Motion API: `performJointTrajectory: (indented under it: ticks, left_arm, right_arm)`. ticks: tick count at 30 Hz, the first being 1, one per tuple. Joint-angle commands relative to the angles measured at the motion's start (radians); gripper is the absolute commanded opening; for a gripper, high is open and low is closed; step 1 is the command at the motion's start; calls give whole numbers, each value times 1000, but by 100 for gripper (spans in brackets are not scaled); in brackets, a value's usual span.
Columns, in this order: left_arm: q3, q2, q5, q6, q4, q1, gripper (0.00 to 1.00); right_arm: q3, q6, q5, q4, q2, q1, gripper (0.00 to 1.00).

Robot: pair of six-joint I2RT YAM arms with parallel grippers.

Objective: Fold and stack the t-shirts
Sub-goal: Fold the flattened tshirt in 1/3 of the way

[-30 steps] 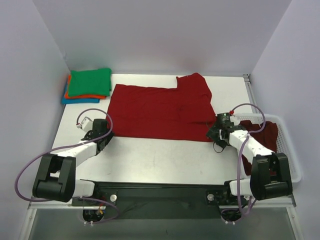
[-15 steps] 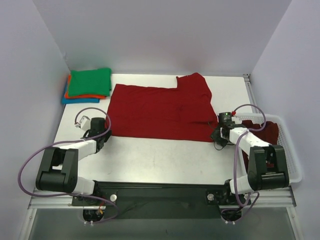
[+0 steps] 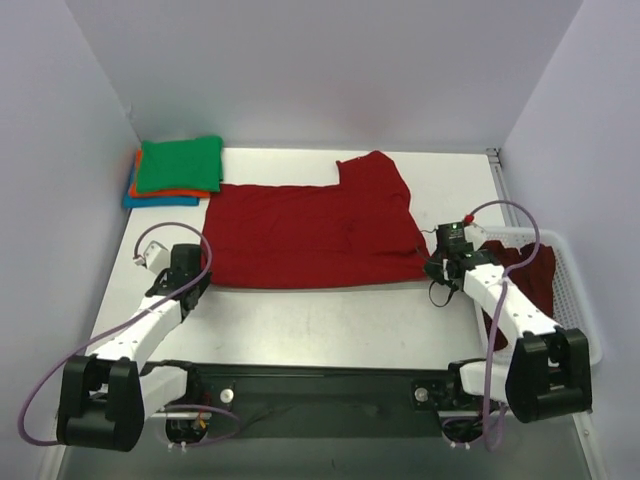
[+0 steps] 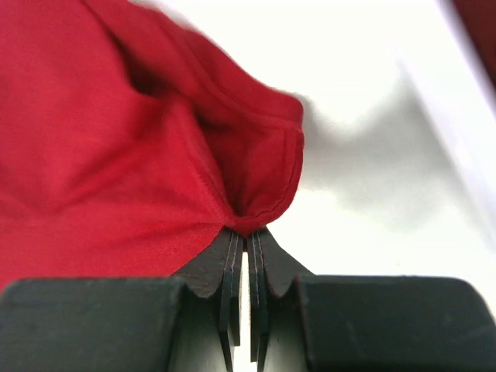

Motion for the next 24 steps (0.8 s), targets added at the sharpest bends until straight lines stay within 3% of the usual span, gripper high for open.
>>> performJointTrajectory:
  ticks: [1, 8, 15, 16, 17, 18, 19, 20, 22, 24]
  left_arm:
    - [-5, -107, -95, -2, -177, 9, 0]
    - [-54, -342, -130, -91, -466, 9, 0]
    - [-97, -558, -129, -143, -622, 7, 0]
    - [-99, -575, -121, -157, -629, 7, 4]
    - [-99, -601, -112, -169, -649, 7, 14]
    - [-99, -610, -95, -177, -655, 7, 37]
    - [-86, -615, -87, -166, -657, 7, 45]
    - [-70, -617, -87, -155, -656, 7, 53]
    - [-4, -601, -96, -122, -669, 7, 73]
    - [47, -586, -87, -70, -645, 7, 73]
  right_arm:
    - [-54, 36, 40, -137, -160, 1, 0]
    - [-145, 137, 29, -358, -443, 2, 0]
    - [-206, 217, -28, -602, -692, 2, 0]
    - [-218, 221, -37, -610, -712, 2, 9]
    - [-225, 217, -48, -619, -729, 2, 18]
    - [-229, 204, -66, -620, -749, 2, 27]
    - [-226, 186, -68, -625, -754, 1, 47]
    - [-219, 175, -68, -630, -755, 1, 55]
    - [-180, 142, -71, -624, -747, 1, 69]
    - [-139, 112, -83, -572, -708, 2, 69]
